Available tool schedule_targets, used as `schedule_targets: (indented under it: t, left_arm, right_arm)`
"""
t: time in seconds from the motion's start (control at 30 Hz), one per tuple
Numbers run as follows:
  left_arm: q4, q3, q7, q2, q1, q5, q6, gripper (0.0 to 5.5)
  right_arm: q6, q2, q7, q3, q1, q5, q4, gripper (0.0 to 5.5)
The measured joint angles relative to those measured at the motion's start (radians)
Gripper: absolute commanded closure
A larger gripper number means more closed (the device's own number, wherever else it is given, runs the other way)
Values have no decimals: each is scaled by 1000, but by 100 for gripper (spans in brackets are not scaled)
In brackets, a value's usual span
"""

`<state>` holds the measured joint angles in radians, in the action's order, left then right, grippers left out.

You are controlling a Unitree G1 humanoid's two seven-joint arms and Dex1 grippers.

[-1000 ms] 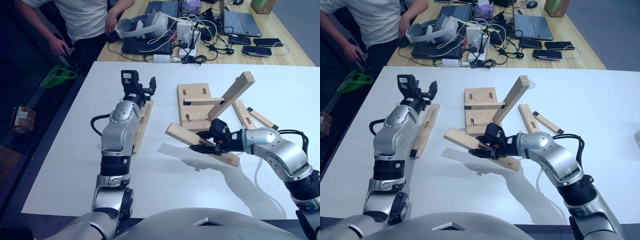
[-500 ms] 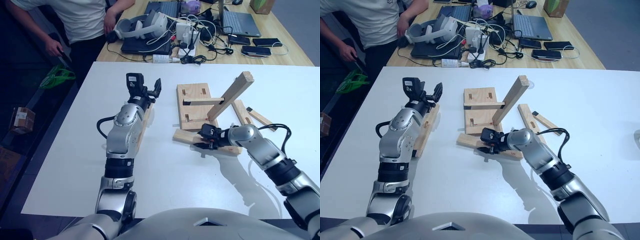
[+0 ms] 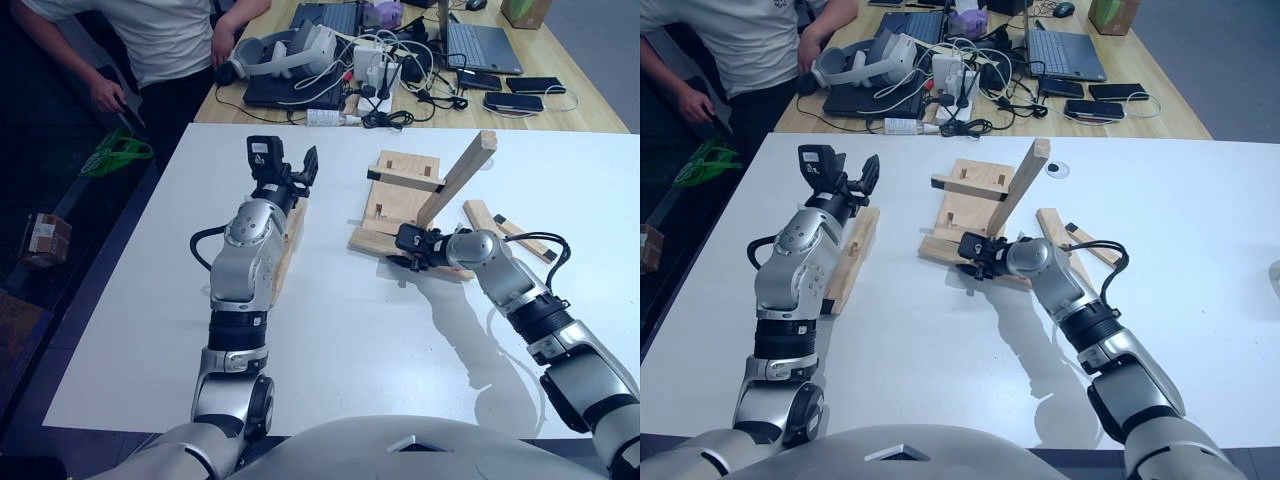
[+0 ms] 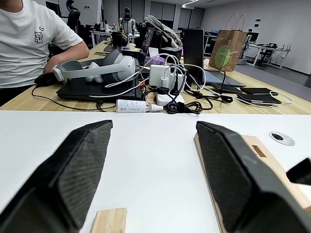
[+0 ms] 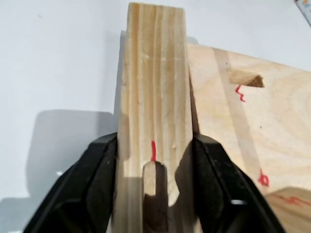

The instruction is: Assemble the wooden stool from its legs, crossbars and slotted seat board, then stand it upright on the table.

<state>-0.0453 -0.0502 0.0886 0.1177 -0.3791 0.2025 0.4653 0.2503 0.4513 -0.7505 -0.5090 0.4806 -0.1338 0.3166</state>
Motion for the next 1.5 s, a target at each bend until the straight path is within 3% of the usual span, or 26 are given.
schedule_targets:
  t: [0.13, 0.3, 0.43, 0.6, 0.87, 1.23, 1.5]
  left_arm:
    - [-37, 11, 34, 7, 13, 2, 1, 330]
    - [-98, -6, 68, 25, 23, 45, 79, 330]
    - [-140, -59, 98, 64, -3, 104, 138, 274]
    - [-175, -127, 101, 66, -34, 199, 192, 215]
    - [-245, -363, 46, -28, -70, 867, 580, 215]
    - [-257, -317, -53, -3, -58, 981, 610, 215]
    - [-256, -271, -63, 3, -60, 1008, 588, 215]
  right_arm:
    - [-14, 49, 2, 35, -18, -13, -5, 349]
    - [-9, 26, -21, 96, -155, 76, -203, 349]
    - [31, -76, 63, 206, -172, 171, -362, 349]
    - [40, -166, 158, 274, -166, 208, -394, 349]
    - [4, -280, 264, 300, -167, 236, -444, 349]
    - [6, -323, 270, 324, -165, 313, -519, 349]
    - [4, -297, 238, 274, -166, 297, -534, 349]
